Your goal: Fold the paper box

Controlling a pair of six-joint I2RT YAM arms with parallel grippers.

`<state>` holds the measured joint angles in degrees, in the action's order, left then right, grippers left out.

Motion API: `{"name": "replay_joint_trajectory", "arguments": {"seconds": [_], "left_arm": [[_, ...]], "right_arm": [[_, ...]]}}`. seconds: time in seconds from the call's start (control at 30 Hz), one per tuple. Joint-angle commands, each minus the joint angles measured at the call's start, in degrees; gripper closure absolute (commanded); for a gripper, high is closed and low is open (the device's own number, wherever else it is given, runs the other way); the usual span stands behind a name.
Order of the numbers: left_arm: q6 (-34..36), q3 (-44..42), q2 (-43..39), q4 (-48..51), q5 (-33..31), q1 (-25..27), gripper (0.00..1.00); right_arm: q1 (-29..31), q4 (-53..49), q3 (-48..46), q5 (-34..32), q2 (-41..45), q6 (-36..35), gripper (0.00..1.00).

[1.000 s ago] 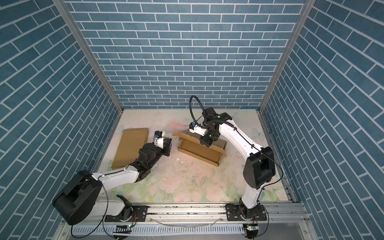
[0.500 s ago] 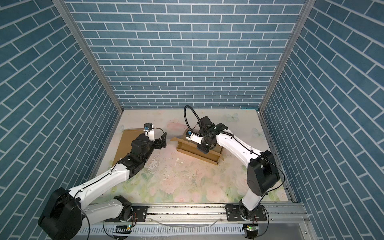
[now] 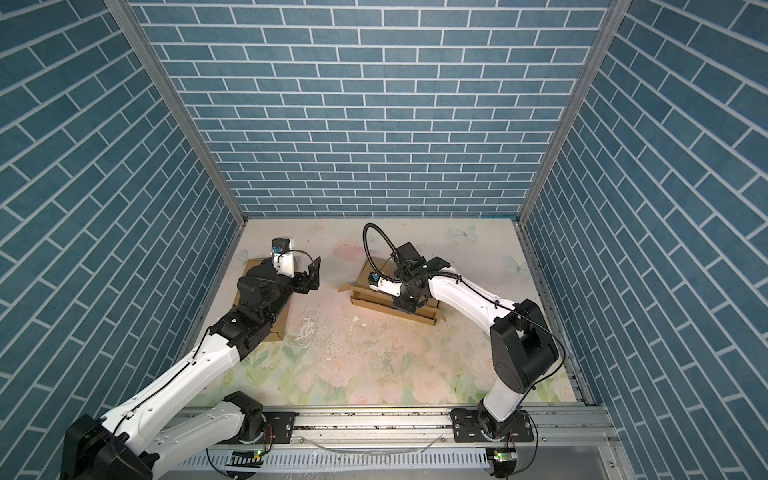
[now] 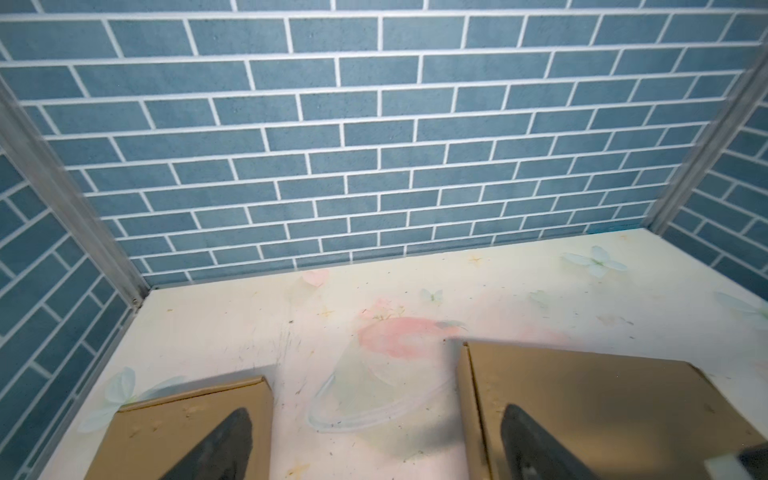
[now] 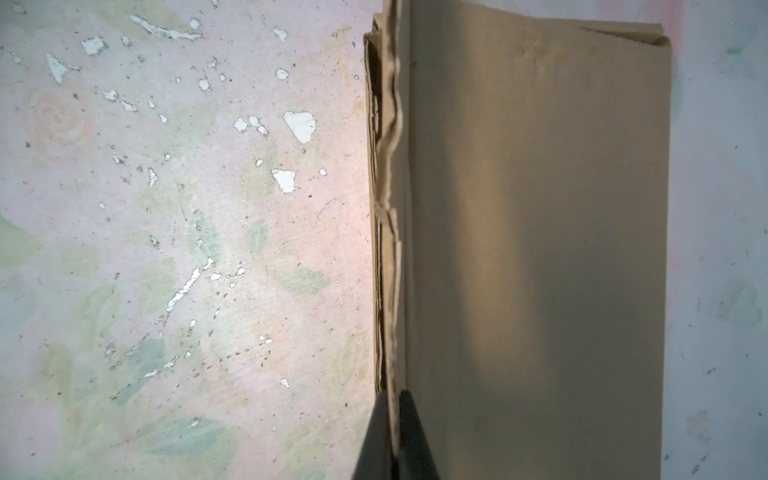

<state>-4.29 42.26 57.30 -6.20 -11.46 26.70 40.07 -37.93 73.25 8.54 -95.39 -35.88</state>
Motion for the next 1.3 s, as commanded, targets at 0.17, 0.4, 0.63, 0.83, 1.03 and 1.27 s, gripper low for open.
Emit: {"name": "replay_joint_trajectory", "arguments": {"seconds": [0.17,0.4,0.63,0.83,1.03,1.27], "left_arm": [[-0.23,10.20,8.24,12.78,8.83,-0.16,0.21],[-2.02,14.43,14.04,17.70,14.66,-0.28,0.25],[-4.56,17.52,22.22,18.49,25.08,-0.31,0.32],[-8.19,17.39,27.90,13.99,32.60,-0.23,0.41],[-12.25,14.95,33.50,7.54,37.25,0.01,0.53],[-13.98,11.81,39.31,3.70,37.89,0.48,0.62]], "right_arm": [[3.34,3.50,-1.60,-2.69,-1.19,-6.79,0.98],[3.52,6.80,-4.58,-3.17,0.02,-6.75,0.93],[3.52,8.01,-6.15,-3.88,1.90,-4.63,0.72],[3.46,4.15,-5.31,0.17,0.92,-0.82,0.58],[3.26,5.23,-6.64,2.10,0.18,2.06,0.50],[2.04,9.64,-9.23,4.28,-0.17,6.47,0.48]]}}
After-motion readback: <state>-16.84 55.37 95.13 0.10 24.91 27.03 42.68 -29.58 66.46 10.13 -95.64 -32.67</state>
